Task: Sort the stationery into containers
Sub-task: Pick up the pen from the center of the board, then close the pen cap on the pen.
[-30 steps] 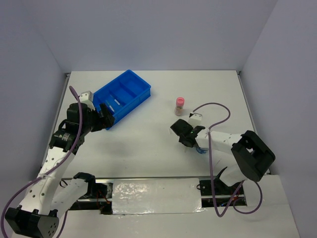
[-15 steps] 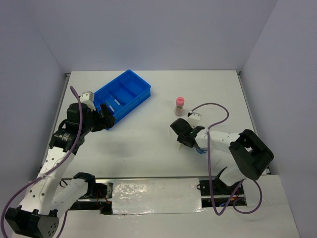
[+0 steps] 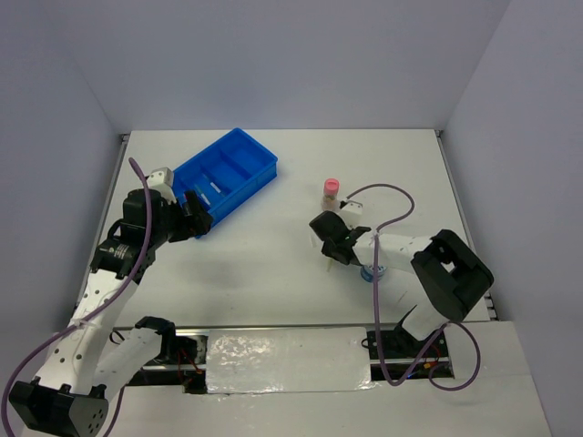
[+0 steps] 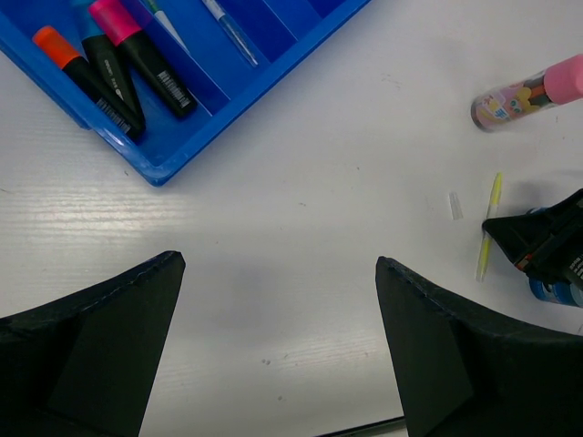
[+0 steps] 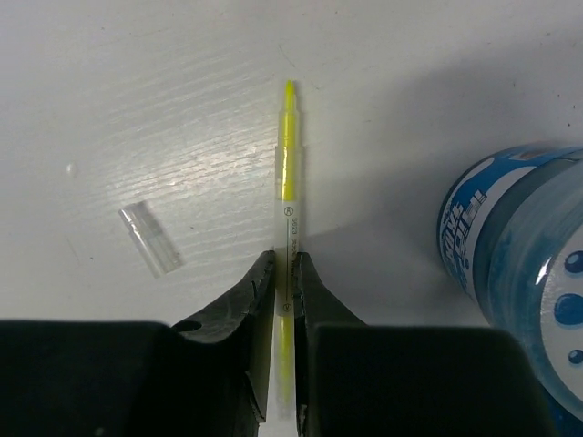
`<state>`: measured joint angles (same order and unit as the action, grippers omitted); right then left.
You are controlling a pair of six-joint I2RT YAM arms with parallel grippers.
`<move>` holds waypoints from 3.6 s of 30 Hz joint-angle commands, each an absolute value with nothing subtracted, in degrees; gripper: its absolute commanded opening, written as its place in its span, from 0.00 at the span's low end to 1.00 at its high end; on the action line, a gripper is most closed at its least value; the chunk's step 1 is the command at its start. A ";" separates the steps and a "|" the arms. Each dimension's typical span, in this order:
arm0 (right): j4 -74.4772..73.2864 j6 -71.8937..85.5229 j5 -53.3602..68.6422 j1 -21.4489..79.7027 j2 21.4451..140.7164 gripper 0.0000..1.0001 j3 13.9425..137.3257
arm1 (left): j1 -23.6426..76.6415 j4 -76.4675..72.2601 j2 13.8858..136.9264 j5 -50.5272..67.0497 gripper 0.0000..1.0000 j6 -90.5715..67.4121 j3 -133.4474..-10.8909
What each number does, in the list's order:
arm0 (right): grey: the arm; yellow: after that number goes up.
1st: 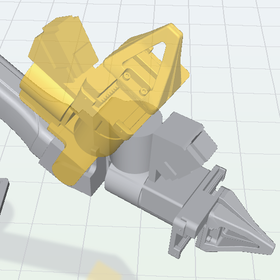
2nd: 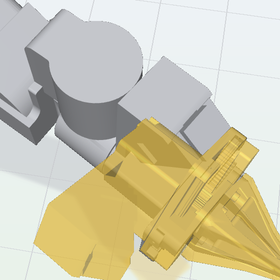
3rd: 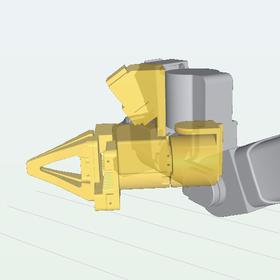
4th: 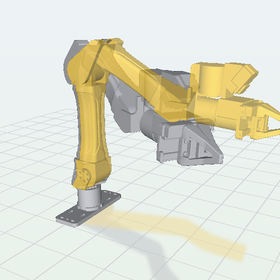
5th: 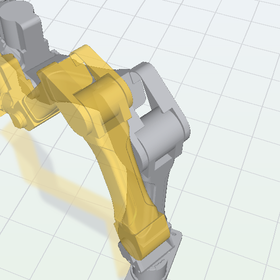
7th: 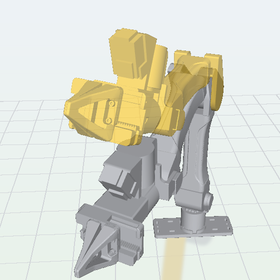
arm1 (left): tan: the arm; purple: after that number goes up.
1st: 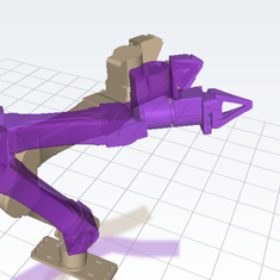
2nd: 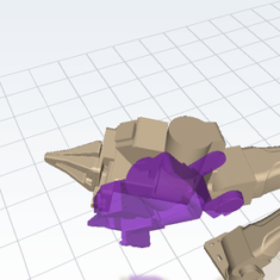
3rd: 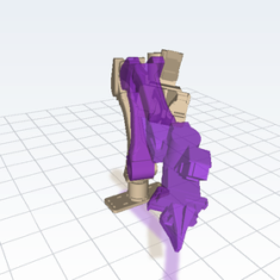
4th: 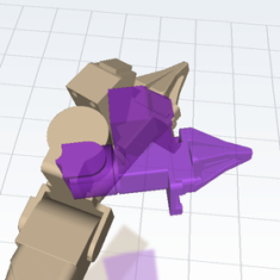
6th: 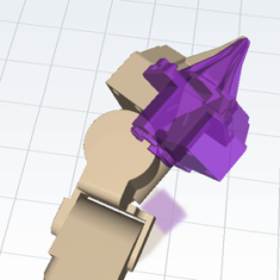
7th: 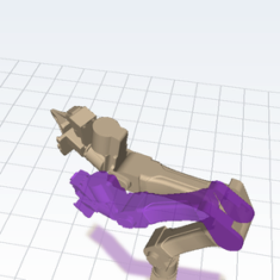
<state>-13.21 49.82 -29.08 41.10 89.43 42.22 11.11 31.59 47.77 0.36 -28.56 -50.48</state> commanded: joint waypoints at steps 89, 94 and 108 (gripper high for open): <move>26.54 29.37 -21.87 71.71 42.62 0.00 21.09 | 53.53 -36.02 42.82 -20.05 0.00 -43.24 -29.01; 25.58 25.58 -25.40 76.90 46.84 0.00 26.18 | 53.44 -38.31 38.77 -18.99 0.00 -45.43 -26.37; 27.42 20.13 -34.89 83.85 49.66 0.00 29.88 | 53.44 -37.79 36.74 -19.95 0.00 -50.27 -24.96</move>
<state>23.90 22.09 -31.64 83.20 49.45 27.14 53.69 -34.68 37.60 -20.43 -48.75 -25.12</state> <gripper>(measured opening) 0.152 0.043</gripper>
